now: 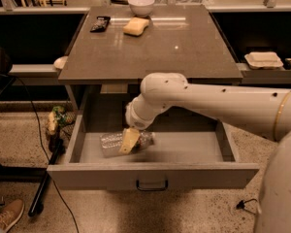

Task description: Pick water bottle from top drawer and place on counter

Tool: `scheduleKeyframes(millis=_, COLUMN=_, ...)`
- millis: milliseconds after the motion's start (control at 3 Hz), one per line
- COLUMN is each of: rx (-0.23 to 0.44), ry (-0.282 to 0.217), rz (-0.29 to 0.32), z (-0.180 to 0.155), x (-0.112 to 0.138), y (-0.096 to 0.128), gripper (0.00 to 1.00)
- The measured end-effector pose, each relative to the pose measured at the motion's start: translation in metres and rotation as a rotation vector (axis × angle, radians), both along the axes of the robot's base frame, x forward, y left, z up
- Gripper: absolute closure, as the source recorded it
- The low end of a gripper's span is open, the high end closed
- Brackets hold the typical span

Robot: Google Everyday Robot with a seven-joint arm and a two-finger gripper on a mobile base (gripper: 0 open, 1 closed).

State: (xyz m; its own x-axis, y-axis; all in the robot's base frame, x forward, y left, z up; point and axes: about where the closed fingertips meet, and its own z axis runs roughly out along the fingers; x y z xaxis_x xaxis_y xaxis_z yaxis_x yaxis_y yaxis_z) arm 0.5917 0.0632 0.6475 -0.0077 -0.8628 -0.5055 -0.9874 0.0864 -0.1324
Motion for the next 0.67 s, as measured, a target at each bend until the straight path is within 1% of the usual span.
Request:
scheduleKeyframes(millis=333, rx=-0.043, ry=0.002, rz=-0.012, z=-0.026, x=-0.001, y=0.011, gripper=0.00)
scheduleKeyframes(millis=667, rx=-0.069, ry=0.010, rz=-0.026, z=-0.044, x=-0.003, y=0.012, gripper=0.17)
